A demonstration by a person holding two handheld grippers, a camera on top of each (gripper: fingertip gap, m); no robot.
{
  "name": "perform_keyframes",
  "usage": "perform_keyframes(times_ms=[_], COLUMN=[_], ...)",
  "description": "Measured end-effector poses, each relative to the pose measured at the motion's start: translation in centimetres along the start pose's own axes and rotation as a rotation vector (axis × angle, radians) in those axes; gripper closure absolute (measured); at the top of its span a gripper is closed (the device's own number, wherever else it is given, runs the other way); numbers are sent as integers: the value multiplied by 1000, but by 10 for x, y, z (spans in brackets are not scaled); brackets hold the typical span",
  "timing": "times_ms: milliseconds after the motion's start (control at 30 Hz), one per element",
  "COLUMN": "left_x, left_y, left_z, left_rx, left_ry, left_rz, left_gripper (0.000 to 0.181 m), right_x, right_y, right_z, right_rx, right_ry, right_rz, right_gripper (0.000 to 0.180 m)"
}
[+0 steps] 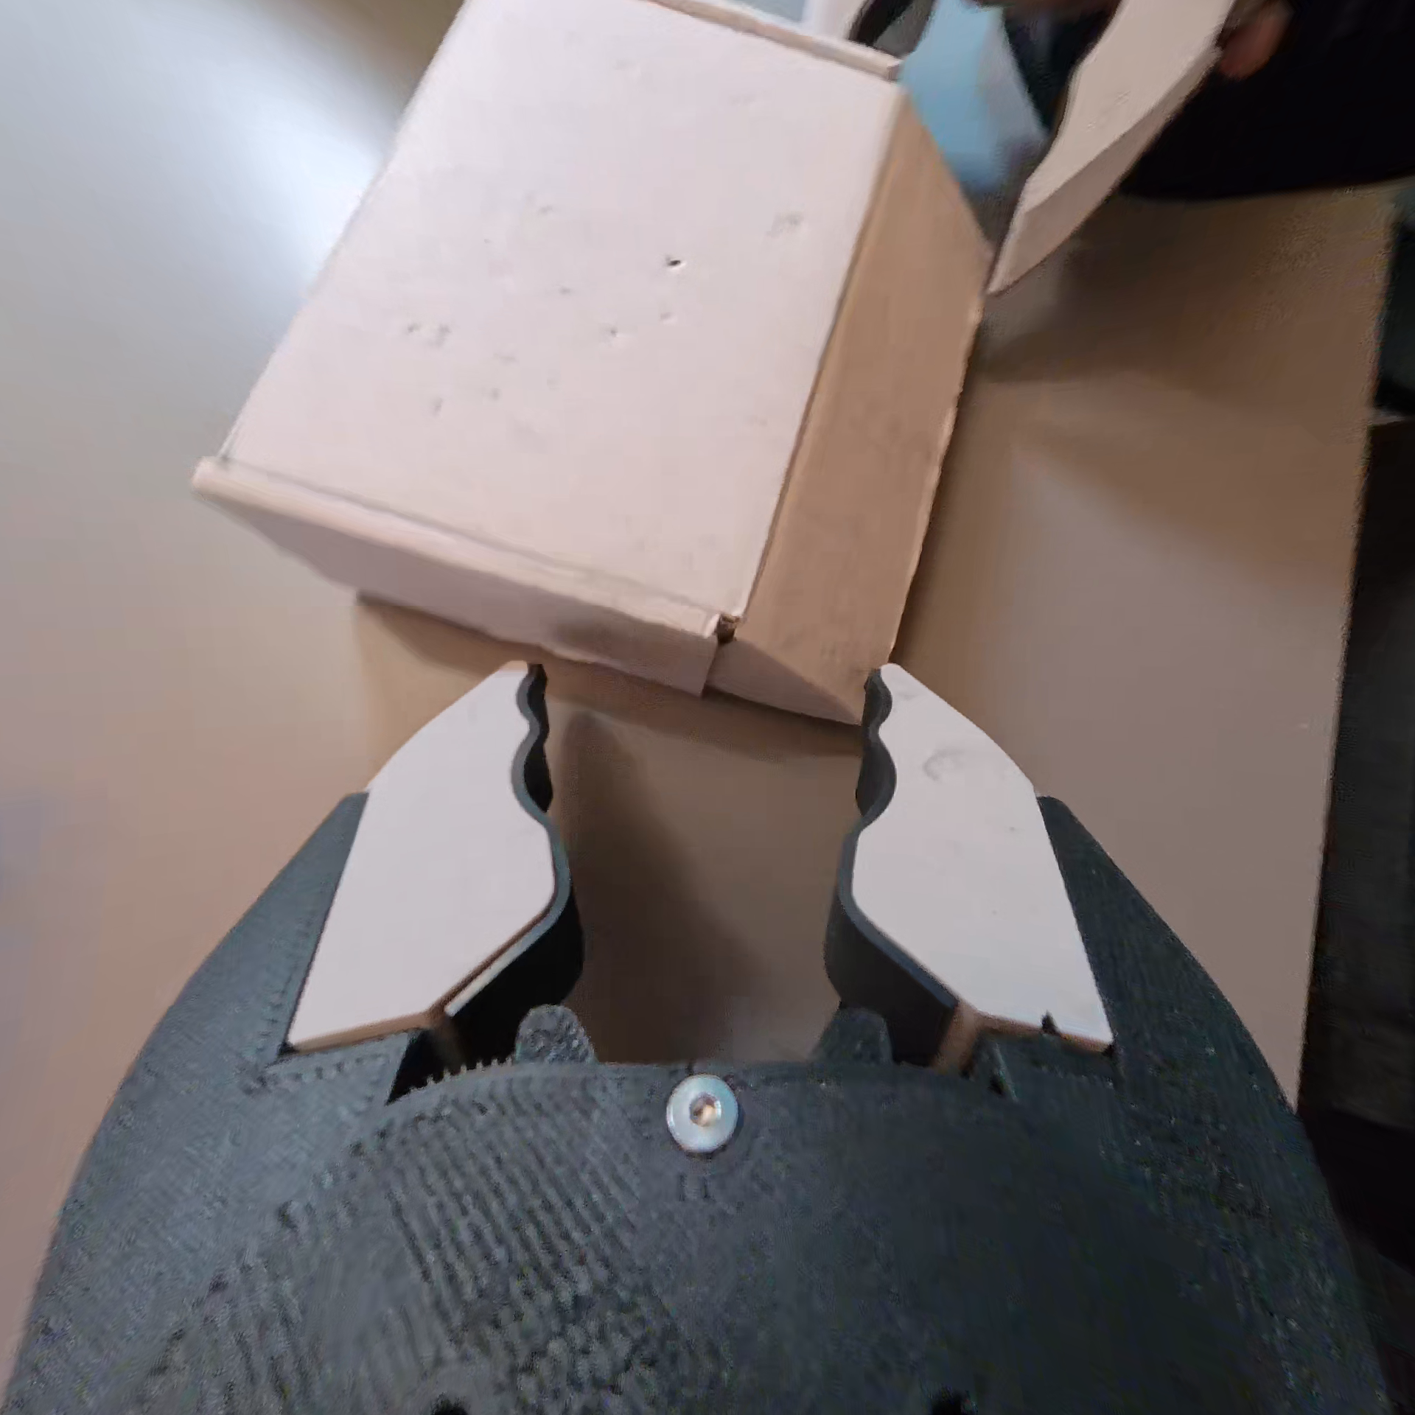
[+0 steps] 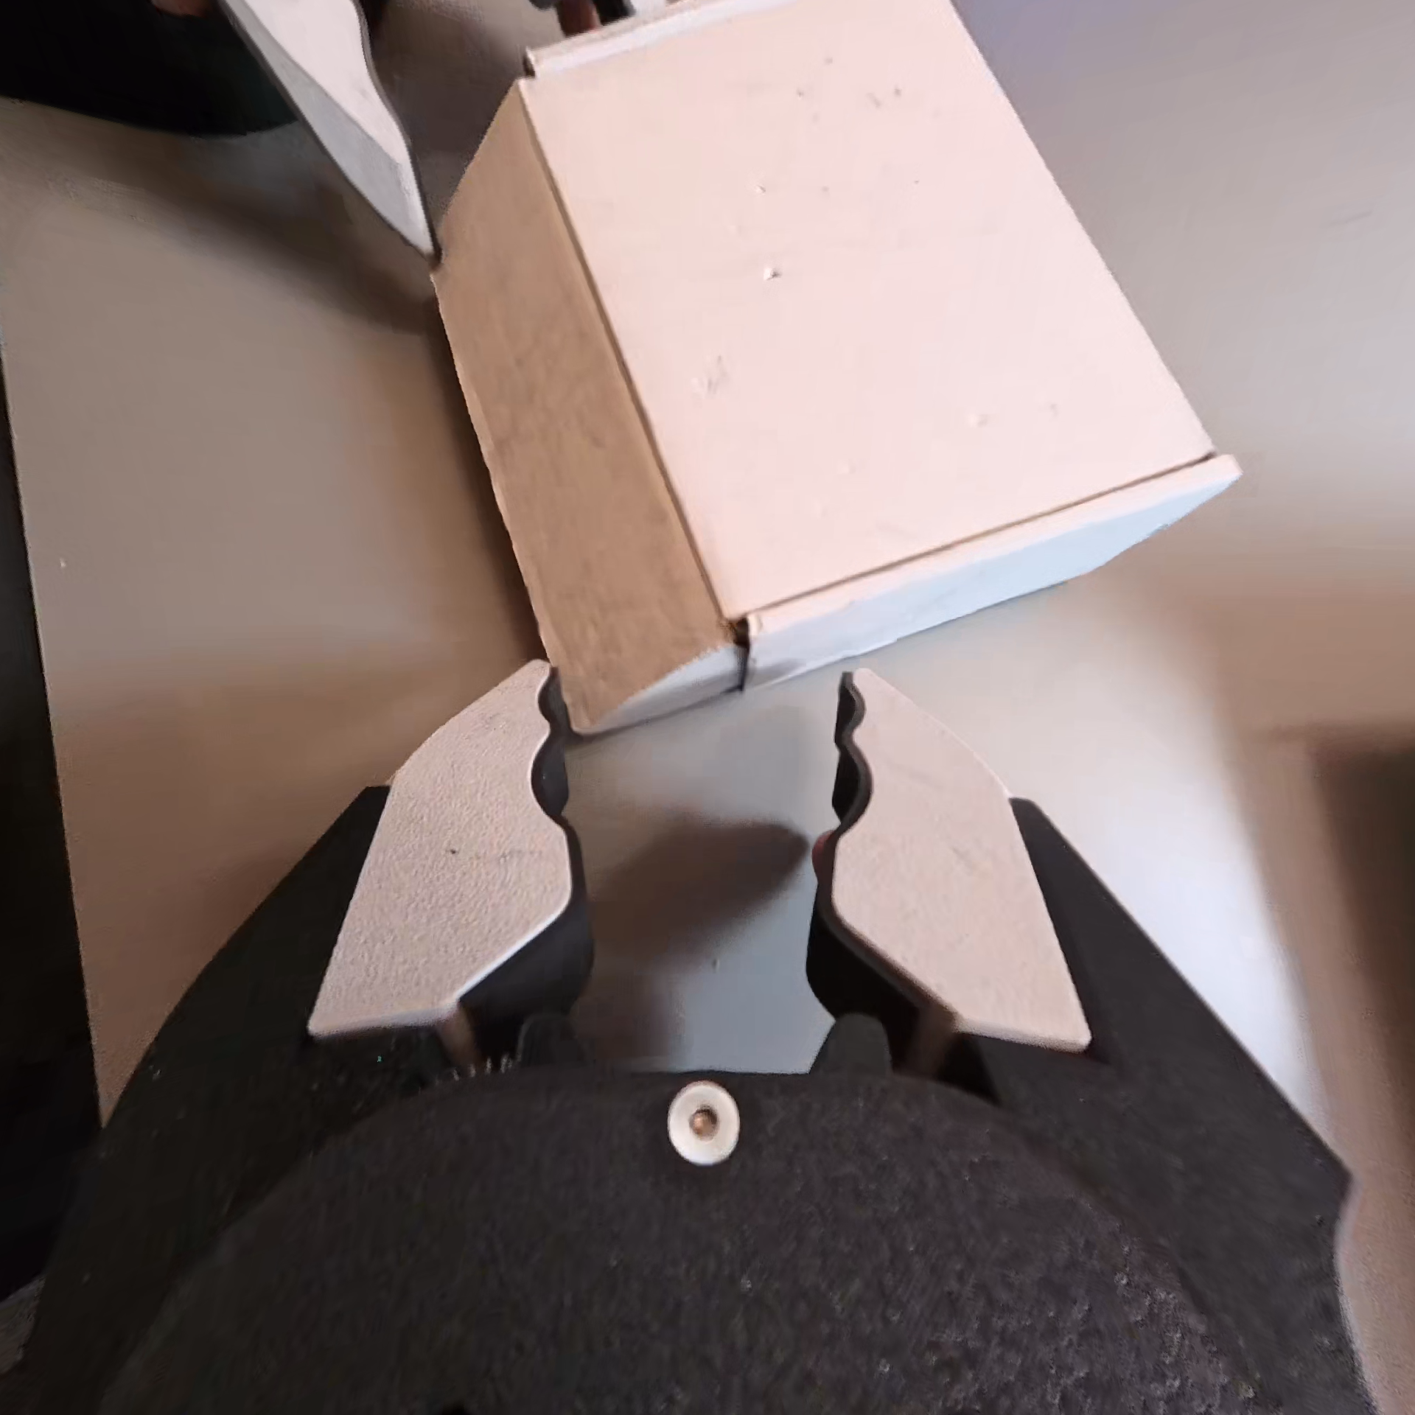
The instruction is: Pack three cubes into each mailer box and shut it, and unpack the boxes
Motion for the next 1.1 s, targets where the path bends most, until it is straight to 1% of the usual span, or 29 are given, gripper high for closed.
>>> perform_keyframes(times_ms=[33, 100, 200, 300, 400, 600, 733, 833, 867, 933, 1000, 1033, 1100], left_x=[-4, -9, -12, -15, -17, -18, -18, -18, -18, -19, -22, -23, -22], left_y=[-2, -8, -13, -15, -16, -15, -16, -18, -18, -17, -16, -17, -20], left_z=[1, 3, 3, 1, -1, -1, -2, -3, -3, -3, -3, -2, -2], left_rx=[7, 11, -33, -62, -84, -134, -120, -109, -114, -132, -145, -147, -154], left_ry=[10, 12, 6, 18, 42, 59, 68, 79, 77, 77, 52, 47, 39], left_rz=[-46, -65, -31, 5, 42, 98, 95, 78, 80, 88, 99, 121, 127], left_gripper=[102, 105, 113, 125, 133, 142, 142, 139, 137, 126, 126, 132, 135], right_x=[-3, -8, -8, -7, -8, -10, -10, -7, -5, -3, -5, -6, -7], right_y=[3, 11, 18, 20, 18, 20, 16, 14, 14, 17, 19, 20, 20], right_z=[1, 2, -1, -2, -3, -4, -4, -4, -4, -5, -4, -4, -3], right_rx=[-5, 13, 80, 107, 156, 177, 203, 168, 172, 174, 187, 202, 232], right_ry=[5, 9, 23, 38, 36, 40, 31, 17, 26, 41, 49, 42, 39], right_rz=[27, 37, 22, -3, -47, -96, -121, -77, -64, -47, -48, -51, -56], right_gripper=[112, 116, 125, 138, 143, 152, 152, 151, 151, 150, 150, 150, 152])
Point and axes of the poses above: each gripper's, where its closed fingertips meet, x back along the fingers, z out of its top, y = z × x across the jaws, the point moved 9 cm from there along x, back along the fingers, and after that the axes turned 4 degrees about z, right-handed, at the moved point
